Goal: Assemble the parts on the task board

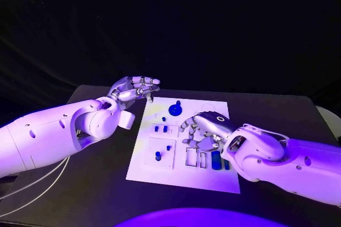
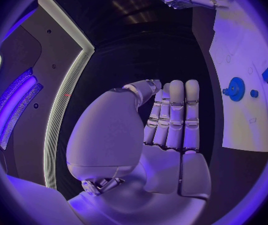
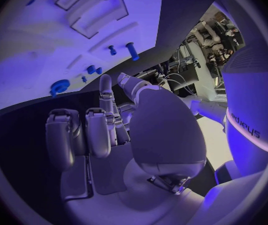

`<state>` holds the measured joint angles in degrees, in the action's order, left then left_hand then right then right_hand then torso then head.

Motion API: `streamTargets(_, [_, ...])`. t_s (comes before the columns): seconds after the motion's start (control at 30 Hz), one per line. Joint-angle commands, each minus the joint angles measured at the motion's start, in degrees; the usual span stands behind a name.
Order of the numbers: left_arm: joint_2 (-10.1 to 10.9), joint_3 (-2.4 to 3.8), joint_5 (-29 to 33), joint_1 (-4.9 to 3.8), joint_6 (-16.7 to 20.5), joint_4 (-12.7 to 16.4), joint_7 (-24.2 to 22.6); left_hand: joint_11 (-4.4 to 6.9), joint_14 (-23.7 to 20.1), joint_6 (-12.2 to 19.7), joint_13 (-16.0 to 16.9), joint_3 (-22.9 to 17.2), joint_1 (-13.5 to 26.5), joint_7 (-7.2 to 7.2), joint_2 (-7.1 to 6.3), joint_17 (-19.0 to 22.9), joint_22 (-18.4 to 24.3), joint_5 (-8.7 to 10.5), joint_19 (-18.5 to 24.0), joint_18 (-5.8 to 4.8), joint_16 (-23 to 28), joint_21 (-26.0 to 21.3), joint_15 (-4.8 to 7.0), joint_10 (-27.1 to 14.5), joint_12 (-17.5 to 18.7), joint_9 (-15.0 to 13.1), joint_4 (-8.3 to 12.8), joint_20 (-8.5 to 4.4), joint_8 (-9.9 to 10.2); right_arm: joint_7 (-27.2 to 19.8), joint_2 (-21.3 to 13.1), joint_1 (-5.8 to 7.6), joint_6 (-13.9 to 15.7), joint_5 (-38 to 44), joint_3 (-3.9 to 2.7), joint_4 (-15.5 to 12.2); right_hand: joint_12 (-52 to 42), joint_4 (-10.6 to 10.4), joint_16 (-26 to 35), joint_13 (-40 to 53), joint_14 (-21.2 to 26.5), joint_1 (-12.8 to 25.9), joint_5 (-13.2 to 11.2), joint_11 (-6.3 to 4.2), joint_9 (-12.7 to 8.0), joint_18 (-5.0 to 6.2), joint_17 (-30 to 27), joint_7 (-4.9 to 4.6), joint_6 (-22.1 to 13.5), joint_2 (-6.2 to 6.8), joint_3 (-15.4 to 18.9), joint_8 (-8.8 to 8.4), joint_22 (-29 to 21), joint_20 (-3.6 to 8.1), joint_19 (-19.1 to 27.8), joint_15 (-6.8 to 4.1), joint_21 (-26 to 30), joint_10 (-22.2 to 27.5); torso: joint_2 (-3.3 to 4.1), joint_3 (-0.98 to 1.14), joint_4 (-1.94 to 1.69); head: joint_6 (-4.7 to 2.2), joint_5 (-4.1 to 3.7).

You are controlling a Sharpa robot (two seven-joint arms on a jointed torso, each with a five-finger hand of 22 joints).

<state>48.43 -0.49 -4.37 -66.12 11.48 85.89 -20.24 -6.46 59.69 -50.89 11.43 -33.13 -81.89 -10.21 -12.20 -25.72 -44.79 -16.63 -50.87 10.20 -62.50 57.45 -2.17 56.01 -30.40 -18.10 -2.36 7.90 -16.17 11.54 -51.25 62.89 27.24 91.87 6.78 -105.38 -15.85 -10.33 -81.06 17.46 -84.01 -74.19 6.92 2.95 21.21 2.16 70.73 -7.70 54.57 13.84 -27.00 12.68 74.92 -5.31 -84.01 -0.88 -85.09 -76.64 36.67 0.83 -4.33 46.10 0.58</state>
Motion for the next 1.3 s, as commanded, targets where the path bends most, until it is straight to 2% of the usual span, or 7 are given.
streamTargets(0.03, [-0.05,-0.1,0.2,-0.01,-0.89,0.09,-0.36,-0.01,-0.3,0.12,0.07,-0.01,-0.21,-0.36,0.41,0.06,-0.08,-0.19,0.21,0.4,0.39,0.23,-0.11,-0.48,-0.19,0.01,0.2,-0.26,0.12,0.81,-3.3,0.8,0.08,-13.75,0.03,-0.91,-6.37,-1.14,-0.34,5.99,-2.61,1.71,2.74,-0.88,1.07,-1.36,0.02,0.64,0.82,-0.24,2.43,1.73,13.85,1.01,-4.6,-1.1,-1.35,-0.1,-0.47,-0.05,0.52,-0.17,-2.26])
streamTargets(0.1, [-0.03,-0.2,0.2,-0.01,-0.9,0.16,-0.38,-0.02,-0.32,0.13,0.1,0.02,-0.11,-0.36,0.4,0.15,-0.13,-0.19,0.25,0.4,0.39,0.25,-0.12,-0.61,-0.36,0.02,0.25,-0.25,0.13,1.89,-5.86,1.18,-0.84,-16.19,0.13,-1.48,-19.86,-2.15,-1.0,18.94,-2.9,2.78,3.77,-1.22,2.18,-1.69,1.06,1.07,0.97,-0.51,4.31,3.12,14.38,1.37,-5.18,-1.36,-2.83,-1.49,-0.59,-0.06,0.67,-0.17,-3.13])
streamTargets(0.13, [0.0,-0.23,0.21,-0.01,-0.91,0.21,-0.38,-0.02,-0.32,0.13,0.1,0.02,-0.11,-0.36,0.4,0.15,-0.13,-0.19,0.25,0.4,0.39,0.25,-0.12,-0.61,-0.36,0.02,0.25,-0.25,0.13,2.42,-6.89,1.26,-1.15,-16.9,0.21,-1.77,-37.37,-3.7,-1.86,36.77,-3.19,3.27,3.97,-1.44,4.26,-1.92,2.38,1.35,-0.03,-1.48,6.67,5.23,14.74,1.91,-5.58,-1.7,-3.85,-0.15,-0.64,-0.06,0.71,-0.14,-3.47])
streamTargets(0.23, [0.07,-0.33,0.21,0.0,-0.91,0.35,-0.38,-0.02,-0.32,0.13,0.1,0.02,-0.11,-0.36,0.4,0.15,-0.13,-0.19,0.25,0.4,0.39,0.25,-0.12,-0.61,-0.36,0.02,0.25,-0.25,0.13,4.41,-9.81,1.17,-1.8,-17.63,0.49,-3.03,-50.57,-6.09,-2.96,49.88,-3.47,3.12,4.73,-1.31,7.06,-2.1,4.26,1.39,-1.49,-1.88,9.57,7.94,15.0,1.55,-5.89,-1.52,-4.64,-1.24,-0.7,-0.04,0.92,-0.11,-4.44])
streamTargets(0.47, [0.13,-0.48,0.24,0.04,-0.94,0.48,-0.4,-0.02,-0.32,0.13,0.1,0.02,-0.11,-0.36,0.4,0.15,-0.13,-0.19,0.25,0.4,0.39,0.25,-0.12,-0.61,-0.36,0.02,0.25,-0.25,0.13,10.4,-13.53,-0.37,-1.94,-12.73,1.02,-6.09,-57.52,-6.4,-4.21,56.75,-3.86,5.62,4.5,-1.54,9.09,-2.16,6.73,1.79,-1.82,-2.68,13.52,10.18,15.08,1.7,-5.99,-1.66,-4.91,-3.43,-0.96,-0.02,1.4,0.26,-5.2])
streamTargets(0.83, [0.4,-0.58,0.25,0.08,-0.93,0.7,-0.38,-0.03,-0.32,0.12,0.1,0.05,-0.02,-0.36,0.41,0.17,-0.13,-0.18,0.27,0.39,0.39,0.25,-0.14,-0.64,-0.4,0.01,0.21,-0.24,0.13,17.89,-13.6,-4.66,-2.26,-6.99,1.43,-7.56,-58.39,-6.53,-4.55,57.87,-3.9,8.38,5.39,-1.77,9.93,-2.16,7.22,2.08,-2.0,-3.83,17.36,11.12,15.08,1.89,-5.99,-1.86,-4.91,-3.52,-0.95,-0.11,1.35,0.73,-5.45])
streamTargets(1.3, [0.66,-0.62,0.26,0.09,-0.96,0.88,-0.37,-0.04,-0.31,0.12,0.11,0.07,0.06,-0.37,0.41,0.18,-0.13,-0.18,0.27,0.39,0.38,0.24,-0.15,-0.66,-0.42,0.02,0.17,-0.23,0.13,20.79,-11.48,-6.08,-2.34,-3.24,1.5,-6.86,-58.39,-6.52,-4.58,58.01,-3.89,9.29,5.33,-1.85,10.16,-2.16,7.23,2.19,-1.88,-4.55,18.9,11.46,15.08,1.93,-5.99,-1.91,-4.91,-3.48,-0.99,-0.13,1.39,1.04,-5.38])
